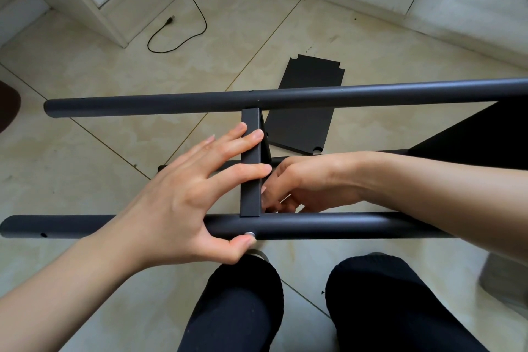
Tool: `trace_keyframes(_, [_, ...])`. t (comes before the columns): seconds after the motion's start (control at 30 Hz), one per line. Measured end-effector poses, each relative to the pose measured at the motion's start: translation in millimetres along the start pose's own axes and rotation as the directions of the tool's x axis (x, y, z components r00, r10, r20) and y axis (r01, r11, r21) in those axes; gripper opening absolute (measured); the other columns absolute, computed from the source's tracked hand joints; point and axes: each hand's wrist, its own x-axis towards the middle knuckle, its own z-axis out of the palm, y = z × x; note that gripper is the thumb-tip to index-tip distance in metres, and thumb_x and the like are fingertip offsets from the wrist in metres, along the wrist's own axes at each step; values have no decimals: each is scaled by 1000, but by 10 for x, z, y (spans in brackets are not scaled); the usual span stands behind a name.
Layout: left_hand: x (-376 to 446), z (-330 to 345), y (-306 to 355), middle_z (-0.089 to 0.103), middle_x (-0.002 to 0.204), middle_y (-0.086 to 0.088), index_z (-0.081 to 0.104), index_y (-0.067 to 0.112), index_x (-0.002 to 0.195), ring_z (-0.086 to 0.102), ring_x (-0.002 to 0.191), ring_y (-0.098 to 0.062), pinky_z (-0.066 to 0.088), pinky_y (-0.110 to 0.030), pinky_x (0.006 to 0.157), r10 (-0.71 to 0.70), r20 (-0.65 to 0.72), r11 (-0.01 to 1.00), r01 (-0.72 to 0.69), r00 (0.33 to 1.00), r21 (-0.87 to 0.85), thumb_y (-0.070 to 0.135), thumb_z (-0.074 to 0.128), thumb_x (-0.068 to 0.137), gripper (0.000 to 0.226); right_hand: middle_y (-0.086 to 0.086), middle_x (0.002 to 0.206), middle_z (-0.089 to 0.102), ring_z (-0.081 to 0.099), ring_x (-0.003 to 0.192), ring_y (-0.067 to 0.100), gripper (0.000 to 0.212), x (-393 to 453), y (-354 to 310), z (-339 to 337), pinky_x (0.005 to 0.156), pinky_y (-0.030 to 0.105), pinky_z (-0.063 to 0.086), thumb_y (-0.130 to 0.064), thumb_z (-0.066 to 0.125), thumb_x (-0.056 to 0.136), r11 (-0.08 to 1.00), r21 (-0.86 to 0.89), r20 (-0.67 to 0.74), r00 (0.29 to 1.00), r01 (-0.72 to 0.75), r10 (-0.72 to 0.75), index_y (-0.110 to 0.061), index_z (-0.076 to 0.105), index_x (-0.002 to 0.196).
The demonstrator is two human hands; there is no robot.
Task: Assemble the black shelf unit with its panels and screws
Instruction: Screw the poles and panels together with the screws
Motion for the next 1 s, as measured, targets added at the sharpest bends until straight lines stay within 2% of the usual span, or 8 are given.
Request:
trace_keyframes(0.1, [-5, -2, -1, 35, 160, -3, 59, 19, 135, 24, 152, -22, 39, -59, 110, -2, -1, 1000, 2, 1000, 1, 51, 73, 70, 73, 0, 70, 51, 45, 60, 10, 30, 4, 4, 6, 69, 28, 40, -19, 60, 94, 999, -37, -14, 1000, -5, 5, -19, 65, 64])
trace_keyframes(0.23, [-5, -2, -3, 34, 161, -2, 58, 20, 136, 23, 153, -22, 38, -59, 111, 0, -3, 1000, 0, 1000, 4, 52, 72, 71, 73, -1, 72, 53, 47, 64, 11, 16, 7, -5, 14, 69, 27, 41, -18, 54, 97, 1000, 9, 4, 1000, -4, 4, -13, 63, 85])
trace_keyframes(0.37, [-4, 6, -10, 34, 161, -2, 56, 21, 136, 24, 153, -22, 39, -60, 111, 4, -5, 1000, -4, 1000, -1, 51, 72, 71, 73, 1, 69, 52, 45, 64, 13, 17, -4, -10, 4, 68, 29, 38, -13, 57, 92, 1000, 1, 4, 1000, -10, 10, -12, 64, 76])
trace_keyframes(0.47, [-6, 10, -13, 34, 161, -2, 56, 21, 136, 24, 152, -23, 39, -60, 110, 6, -4, 1000, -6, 1000, -6, 50, 73, 70, 74, -1, 64, 53, 46, 61, 11, 27, 0, -3, 1, 67, 27, 39, -16, 59, 92, 999, -34, -20, 1000, -13, 12, -15, 67, 67])
trace_keyframes(0.63, [-3, 8, -10, 34, 160, -2, 53, 24, 136, 24, 153, -22, 39, -60, 110, 8, -6, 1000, -8, 1000, -8, 50, 73, 70, 74, 1, 72, 52, 44, 65, 13, 23, -9, -6, 6, 70, 30, 39, -14, 55, 93, 1000, 14, 29, 1000, 9, -10, -16, 62, 71])
trace_keyframes(0.8, [-4, 5, -9, 34, 161, -3, 56, 22, 136, 24, 153, -22, 40, -60, 110, 4, -4, 1000, -4, 1000, -6, 50, 74, 70, 75, 1, 72, 52, 43, 66, 13, 7, -16, -15, -2, 71, 30, 37, -11, 55, 90, 999, 40, 39, 999, -11, 10, -12, 61, 86])
trace_keyframes(0.93, [-6, 3, -6, 34, 161, -2, 56, 21, 136, 24, 153, -22, 40, -60, 110, 3, -4, 1000, -3, 1000, -9, 50, 74, 70, 74, 0, 67, 52, 45, 63, 12, 17, -8, -1, -12, 69, 29, 38, -14, 59, 90, 1000, -12, 9, 1000, -20, 20, -13, 64, 74])
trace_keyframes(1.0, [-8, 1, -5, 34, 161, -2, 57, 21, 136, 24, 153, -22, 39, -59, 110, 0, -4, 1000, 0, 1000, -8, 50, 73, 70, 74, 1, 69, 52, 45, 64, 12, 16, -10, 0, -16, 70, 29, 38, -14, 60, 91, 1000, -15, 8, 1000, -13, 13, -12, 63, 76])
